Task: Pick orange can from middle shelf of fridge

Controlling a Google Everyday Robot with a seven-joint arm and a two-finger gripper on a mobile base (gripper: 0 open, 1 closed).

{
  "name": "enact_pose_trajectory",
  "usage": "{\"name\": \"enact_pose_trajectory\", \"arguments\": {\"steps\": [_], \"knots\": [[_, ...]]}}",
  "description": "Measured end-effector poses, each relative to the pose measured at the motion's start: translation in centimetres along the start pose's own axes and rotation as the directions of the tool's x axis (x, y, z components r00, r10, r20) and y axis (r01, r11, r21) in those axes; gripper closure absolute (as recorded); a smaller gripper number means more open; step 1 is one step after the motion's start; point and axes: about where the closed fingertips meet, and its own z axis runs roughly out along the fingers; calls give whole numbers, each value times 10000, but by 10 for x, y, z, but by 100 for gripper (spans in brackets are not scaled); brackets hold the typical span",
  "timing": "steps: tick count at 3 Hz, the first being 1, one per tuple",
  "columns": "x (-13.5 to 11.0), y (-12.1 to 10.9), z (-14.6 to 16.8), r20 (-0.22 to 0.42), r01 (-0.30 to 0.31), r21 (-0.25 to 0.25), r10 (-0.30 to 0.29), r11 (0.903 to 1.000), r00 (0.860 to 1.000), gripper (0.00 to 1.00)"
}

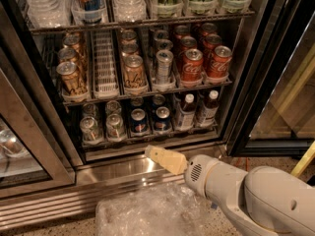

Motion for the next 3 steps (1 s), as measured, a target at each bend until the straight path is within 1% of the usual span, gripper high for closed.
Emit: {"name": "enact_pose_trajectory", "arguments": {"steps": [1,2,3], "knots": [[0,1,0,1,5,-9,-5,10000,10000,0],[6,-6,5,-37,-224,393,226,9990,9997,0],[9,-11,8,-55,-387,679,392,9969,9992,0]]}}
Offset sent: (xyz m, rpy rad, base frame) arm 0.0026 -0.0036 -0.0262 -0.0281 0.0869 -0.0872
